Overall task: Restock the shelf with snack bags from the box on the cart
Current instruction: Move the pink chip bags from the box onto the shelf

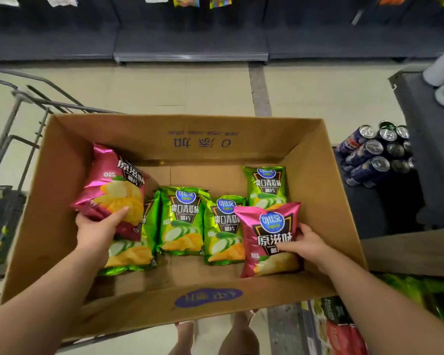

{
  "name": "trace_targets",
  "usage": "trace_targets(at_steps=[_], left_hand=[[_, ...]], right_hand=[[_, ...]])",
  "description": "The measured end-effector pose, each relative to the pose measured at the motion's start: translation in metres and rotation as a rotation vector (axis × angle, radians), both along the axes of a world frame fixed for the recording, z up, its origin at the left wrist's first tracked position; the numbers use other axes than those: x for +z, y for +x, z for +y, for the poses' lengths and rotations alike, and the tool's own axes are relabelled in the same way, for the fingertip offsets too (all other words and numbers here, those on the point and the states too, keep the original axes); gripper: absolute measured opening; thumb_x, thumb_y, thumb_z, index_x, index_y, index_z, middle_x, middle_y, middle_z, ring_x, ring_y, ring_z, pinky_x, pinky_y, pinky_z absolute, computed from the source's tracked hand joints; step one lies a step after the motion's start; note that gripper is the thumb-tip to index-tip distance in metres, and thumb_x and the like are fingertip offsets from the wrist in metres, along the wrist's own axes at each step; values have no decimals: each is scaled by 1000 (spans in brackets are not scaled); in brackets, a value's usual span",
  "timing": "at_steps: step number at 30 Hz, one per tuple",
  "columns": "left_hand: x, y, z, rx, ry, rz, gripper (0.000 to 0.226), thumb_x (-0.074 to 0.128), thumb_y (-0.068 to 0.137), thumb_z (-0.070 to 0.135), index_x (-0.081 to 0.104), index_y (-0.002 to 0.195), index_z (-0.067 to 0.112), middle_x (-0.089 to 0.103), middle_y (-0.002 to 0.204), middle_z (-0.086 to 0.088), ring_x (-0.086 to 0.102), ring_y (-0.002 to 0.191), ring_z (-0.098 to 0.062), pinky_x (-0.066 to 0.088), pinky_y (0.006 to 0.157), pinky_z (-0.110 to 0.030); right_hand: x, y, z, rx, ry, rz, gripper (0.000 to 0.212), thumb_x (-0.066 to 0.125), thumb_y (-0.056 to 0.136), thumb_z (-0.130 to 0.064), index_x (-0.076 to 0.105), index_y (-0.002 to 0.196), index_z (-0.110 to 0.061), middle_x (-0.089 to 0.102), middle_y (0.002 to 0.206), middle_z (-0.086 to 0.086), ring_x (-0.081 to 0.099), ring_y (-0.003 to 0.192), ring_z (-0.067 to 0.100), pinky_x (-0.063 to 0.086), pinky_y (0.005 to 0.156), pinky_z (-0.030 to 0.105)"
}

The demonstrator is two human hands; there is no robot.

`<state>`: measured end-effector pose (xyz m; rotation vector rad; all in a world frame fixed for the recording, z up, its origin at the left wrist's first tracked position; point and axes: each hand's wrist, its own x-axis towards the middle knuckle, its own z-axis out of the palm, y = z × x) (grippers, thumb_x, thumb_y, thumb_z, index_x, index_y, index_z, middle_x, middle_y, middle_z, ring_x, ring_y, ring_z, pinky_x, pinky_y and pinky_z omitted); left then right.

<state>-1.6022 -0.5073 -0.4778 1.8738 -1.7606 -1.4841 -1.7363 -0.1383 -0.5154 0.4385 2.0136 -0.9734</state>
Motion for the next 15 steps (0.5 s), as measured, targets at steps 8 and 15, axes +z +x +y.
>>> trace_targets(at_steps=[8,15], left_hand=[[1,-7,7,9,35,121,84,77,77,25,28,145,17,44,143,-10,46,128,-31,37,107,-42],[10,-6,8,31,32,206,79,74,79,28,30,144,16,47,138,-8,49,125,-29,39,106,-43]], right_hand=[[-5,0,-8,152,37,18,94,86,63,-18,29,137,-12,54,128,7,53,116,24,44,101,40],[3,9,-8,205,-63,96,83,88,57,-6,44,127,-14,65,115,5,63,101,18,51,92,34]])
